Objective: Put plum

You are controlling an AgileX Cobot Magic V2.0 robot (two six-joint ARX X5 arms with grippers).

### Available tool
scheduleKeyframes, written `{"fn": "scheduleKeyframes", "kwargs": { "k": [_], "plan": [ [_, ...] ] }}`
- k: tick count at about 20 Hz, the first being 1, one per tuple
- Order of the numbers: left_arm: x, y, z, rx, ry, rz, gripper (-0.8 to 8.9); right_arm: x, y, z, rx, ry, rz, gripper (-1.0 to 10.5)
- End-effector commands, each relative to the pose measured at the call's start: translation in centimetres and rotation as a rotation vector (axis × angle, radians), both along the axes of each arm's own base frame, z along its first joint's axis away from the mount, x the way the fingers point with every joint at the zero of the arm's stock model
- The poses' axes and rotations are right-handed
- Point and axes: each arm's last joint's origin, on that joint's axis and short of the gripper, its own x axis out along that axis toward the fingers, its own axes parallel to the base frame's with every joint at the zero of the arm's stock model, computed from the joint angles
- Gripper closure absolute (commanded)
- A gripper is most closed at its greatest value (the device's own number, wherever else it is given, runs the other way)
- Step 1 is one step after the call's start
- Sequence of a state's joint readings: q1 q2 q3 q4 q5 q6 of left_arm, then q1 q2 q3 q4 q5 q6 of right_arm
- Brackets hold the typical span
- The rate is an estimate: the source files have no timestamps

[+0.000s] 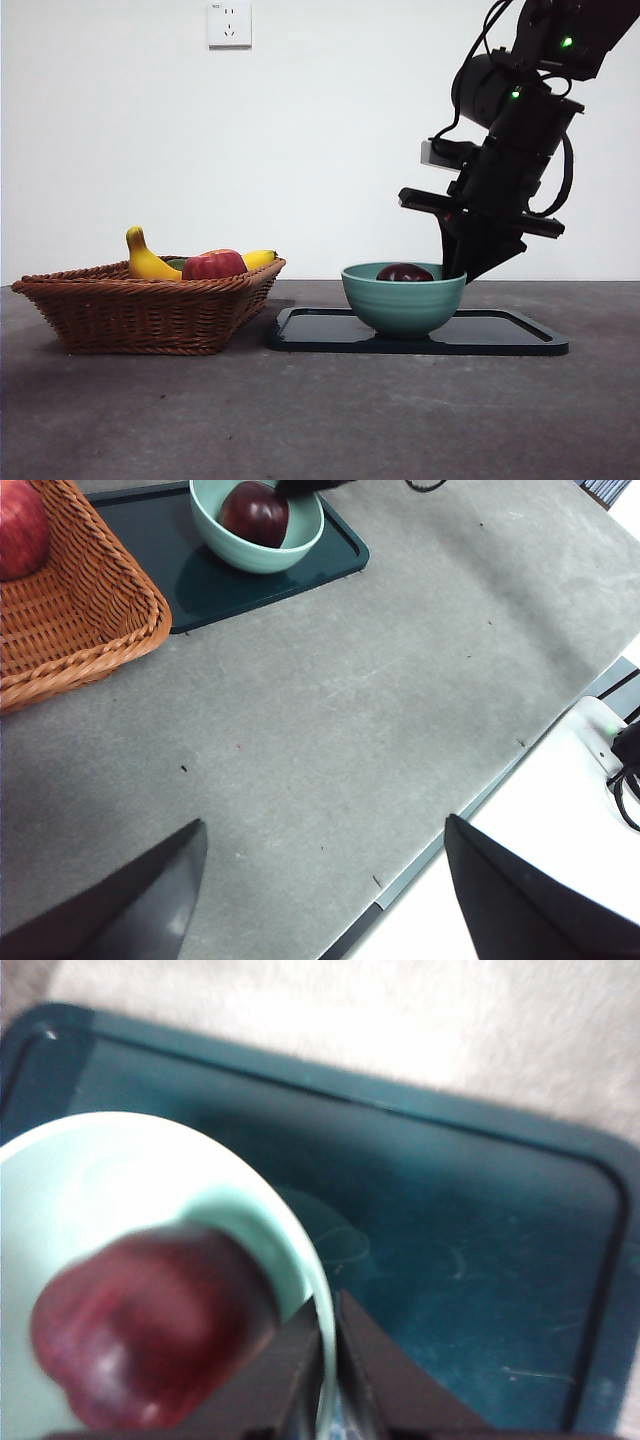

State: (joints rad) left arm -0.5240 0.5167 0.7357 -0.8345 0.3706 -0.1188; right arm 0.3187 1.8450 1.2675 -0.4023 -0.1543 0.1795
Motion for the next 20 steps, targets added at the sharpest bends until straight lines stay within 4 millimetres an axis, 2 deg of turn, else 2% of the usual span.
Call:
{"fn": "scheduleKeyframes", "kwargs": {
  "k": [1,4,6,9,11,14,18,20],
  "plan": [
    [0.1,-0.1,0.3,-0.009,-0.011,-0.007,4.39,0.6,0.5,-0.2,-0.001,-0.011,0.018,9.4],
    [0.1,-0.1,0.3,-0.008,-0.011,-0.007,4.39,0.6,0.5,-0.2,0.000,-0.009,0.015,9.2],
    [0.1,-0.1,0.3,-0.008,-0.011,-0.008,4.39,0.6,0.4,-0.2,0.000,-0.006,0.012,7.4],
    [0.1,-0.1,0.3,-0.008,-0.011,-0.008,4.39,0.4,0.4,0.7,0.008,-0.027,0.010,7.2],
    [0.1,-0.1,0.3,-0.008,-0.011,-0.008,4.39,-0.2,0.1,2.7,0.021,-0.080,0.006,7.2],
    [0.1,-0.1,0.3,-0.009,-0.011,-0.007,4.39,-2.0,-0.7,7.1,0.052,-0.182,0.000,7.2],
    [0.1,-0.1,0.3,-0.009,-0.011,-0.007,4.39,-7.2,-2.0,13.0,0.080,-0.242,0.058,7.2],
    [0.1,-0.1,0.3,-0.009,-0.012,-0.007,4.39,-10.2,-2.5,14.8,0.086,-0.231,0.106,7.2]
  ]
}}
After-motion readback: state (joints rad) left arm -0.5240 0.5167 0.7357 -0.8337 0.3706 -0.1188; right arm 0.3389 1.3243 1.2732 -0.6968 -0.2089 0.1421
